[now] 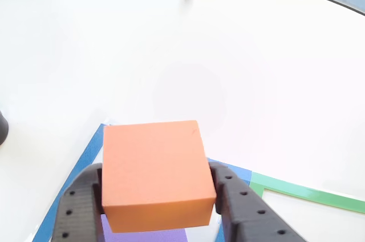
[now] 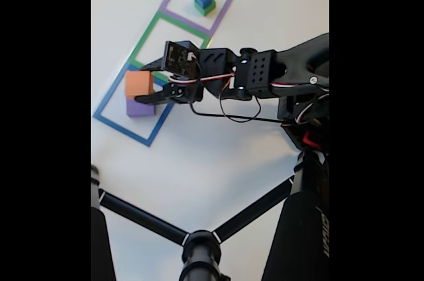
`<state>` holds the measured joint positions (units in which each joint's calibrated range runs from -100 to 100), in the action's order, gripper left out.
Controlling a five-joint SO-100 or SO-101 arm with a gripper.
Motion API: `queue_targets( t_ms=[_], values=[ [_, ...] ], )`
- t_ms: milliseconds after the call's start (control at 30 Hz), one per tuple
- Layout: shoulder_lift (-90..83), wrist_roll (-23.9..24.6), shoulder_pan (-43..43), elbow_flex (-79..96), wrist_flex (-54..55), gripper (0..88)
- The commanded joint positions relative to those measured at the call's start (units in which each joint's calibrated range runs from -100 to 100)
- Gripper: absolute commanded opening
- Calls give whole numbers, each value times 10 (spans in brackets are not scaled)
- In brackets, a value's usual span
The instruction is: Tower of hanoi
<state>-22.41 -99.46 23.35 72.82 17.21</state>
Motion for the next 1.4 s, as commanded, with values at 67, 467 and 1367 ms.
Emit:
queue_targets(
  t_ms=[67,467,1367],
  values=[
    [74,-5,19,-2,116,123],
    [156,-5,33,43,235,122],
    [284,-5,39,-39,293,122]
  ],
)
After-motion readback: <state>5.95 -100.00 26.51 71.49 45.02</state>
